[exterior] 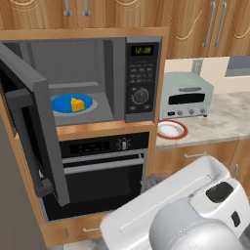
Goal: Pick the cheese from the counter and place it in the microwave. Then turn on the microwave.
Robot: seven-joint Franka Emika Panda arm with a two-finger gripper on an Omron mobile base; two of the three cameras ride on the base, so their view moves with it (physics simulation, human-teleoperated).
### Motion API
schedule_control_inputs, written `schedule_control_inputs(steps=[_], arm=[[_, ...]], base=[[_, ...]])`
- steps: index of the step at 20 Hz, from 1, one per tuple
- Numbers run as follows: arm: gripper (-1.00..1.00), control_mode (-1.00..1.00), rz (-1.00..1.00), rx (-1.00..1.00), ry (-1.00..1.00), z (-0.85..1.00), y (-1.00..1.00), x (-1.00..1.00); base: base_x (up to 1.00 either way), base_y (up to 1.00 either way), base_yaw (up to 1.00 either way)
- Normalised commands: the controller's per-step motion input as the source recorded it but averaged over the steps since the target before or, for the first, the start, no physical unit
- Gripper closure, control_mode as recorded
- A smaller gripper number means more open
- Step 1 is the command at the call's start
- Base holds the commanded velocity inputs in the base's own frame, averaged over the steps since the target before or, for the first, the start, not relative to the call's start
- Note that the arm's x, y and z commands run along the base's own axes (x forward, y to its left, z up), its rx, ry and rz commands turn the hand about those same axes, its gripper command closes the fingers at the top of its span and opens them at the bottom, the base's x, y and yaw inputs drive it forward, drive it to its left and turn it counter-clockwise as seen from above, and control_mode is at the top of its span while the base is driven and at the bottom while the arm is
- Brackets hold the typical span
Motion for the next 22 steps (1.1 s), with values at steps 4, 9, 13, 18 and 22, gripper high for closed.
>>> schedule_control_inputs(steps=[4, 9, 13, 18, 22], arm=[[1.00, -1.00, -0.05, 0.00, -0.06, 0.00, 0.18, -0.01], [1.00, -1.00, -0.07, 0.00, -0.05, 0.00, 0.14, 0.00], [1.00, -1.00, -0.08, 0.00, -0.06, 0.00, 0.14, 0.00], [1.00, -1.00, -0.10, 0.00, -0.03, 0.00, 0.10, 0.00], [1.00, -1.00, -0.09, 0.00, -0.02, 0.00, 0.04, 0.00]], base=[[0.00, 0.00, 0.00], [0.00, 0.00, 0.00], [0.00, 0.00, 0.00], [0.00, 0.00, 0.00], [0.00, 0.00, 0.00]])
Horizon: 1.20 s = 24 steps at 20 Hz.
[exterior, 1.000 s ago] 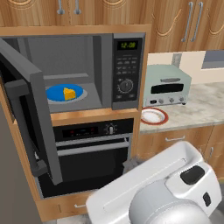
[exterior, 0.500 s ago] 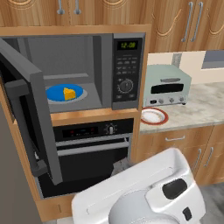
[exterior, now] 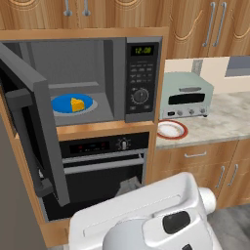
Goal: Pick the cheese from the counter and place it in the microwave. Then turn on the microwave.
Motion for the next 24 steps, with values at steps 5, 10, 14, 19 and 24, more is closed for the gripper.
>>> schedule_control_inputs(steps=[5, 10, 14, 19, 24], arm=[[1.00, -1.00, -0.11, 0.00, -0.03, -0.03, 0.07, 0.00], [1.00, -1.00, -0.11, 0.00, -0.04, -0.02, 0.09, 0.00], [1.00, -1.00, -0.10, 0.00, -0.02, -0.02, 0.02, 0.00], [1.00, -1.00, -0.09, 0.00, -0.01, -0.04, 0.00, 0.00], [1.00, -1.00, -0.09, 0.00, -0.02, -0.03, 0.00, 0.01]], base=[[0.00, 0.00, 0.00], [0.00, 0.00, 0.00], [0.00, 0.00, 0.00], [0.00, 0.00, 0.00], [0.00, 0.00, 0.00]])
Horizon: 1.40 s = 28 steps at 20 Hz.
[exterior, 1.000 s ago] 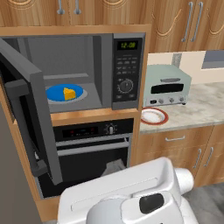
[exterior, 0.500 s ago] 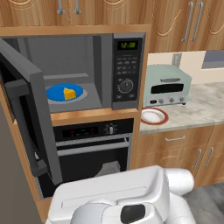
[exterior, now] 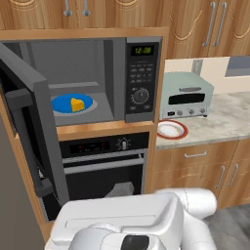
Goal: Pick the cheese from the counter and place it in the microwave. Then turn on the microwave.
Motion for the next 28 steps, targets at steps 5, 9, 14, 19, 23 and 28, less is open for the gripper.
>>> schedule_control_inputs(steps=[5, 9, 14, 19, 23, 28], arm=[[1.00, -1.00, -0.07, 0.00, -0.02, -0.02, 0.05, 0.09], [1.00, -1.00, -0.06, 0.00, -0.01, -0.04, 0.09, 0.16], [1.00, -1.00, -0.06, 0.00, -0.01, -0.10, 0.09, 0.18], [1.00, -1.00, -0.07, 0.00, -0.04, -0.12, 0.08, 0.12], [1.00, -1.00, -0.07, 0.00, -0.04, -0.09, 0.10, 0.13], [1.00, -1.00, -0.07, 0.00, -0.04, -0.10, 0.13, 0.16]], base=[[0.00, 0.00, 0.00], [0.00, 0.00, 0.00], [0.00, 0.00, 0.00], [0.00, 0.00, 0.00], [0.00, 0.00, 0.00], [0.00, 0.00, 0.00]])
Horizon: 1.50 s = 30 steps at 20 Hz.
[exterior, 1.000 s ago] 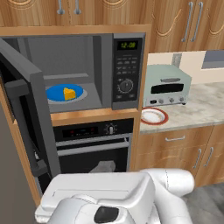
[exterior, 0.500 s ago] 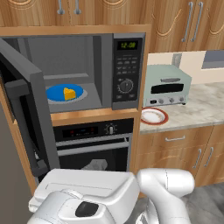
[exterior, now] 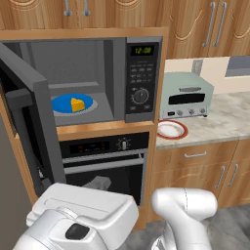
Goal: Pick the cheese from the counter and place it in the microwave. Then turn on the microwave.
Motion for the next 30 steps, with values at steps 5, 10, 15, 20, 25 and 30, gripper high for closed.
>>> schedule_control_inputs(steps=[5, 10, 15, 20, 25, 30], arm=[[1.00, -1.00, -0.06, 0.00, -0.03, -0.12, 0.19, 0.16], [1.00, -1.00, -0.06, 0.00, -0.03, -0.11, 0.23, 0.15], [1.00, -1.00, -0.06, 0.00, -0.02, -0.10, 0.16, 0.18], [1.00, -1.00, -0.05, 0.00, -0.02, -0.11, 0.16, 0.22], [1.00, -1.00, -0.05, 0.00, -0.02, -0.12, 0.18, 0.21], [1.00, -1.00, -0.04, 0.00, -0.01, -0.16, 0.20, 0.22]], base=[[0.00, 0.00, 0.00], [0.00, 0.00, 0.00], [0.00, 0.00, 0.00], [0.00, 0.00, 0.00], [0.00, 0.00, 0.00], [0.00, 0.00, 0.00]])
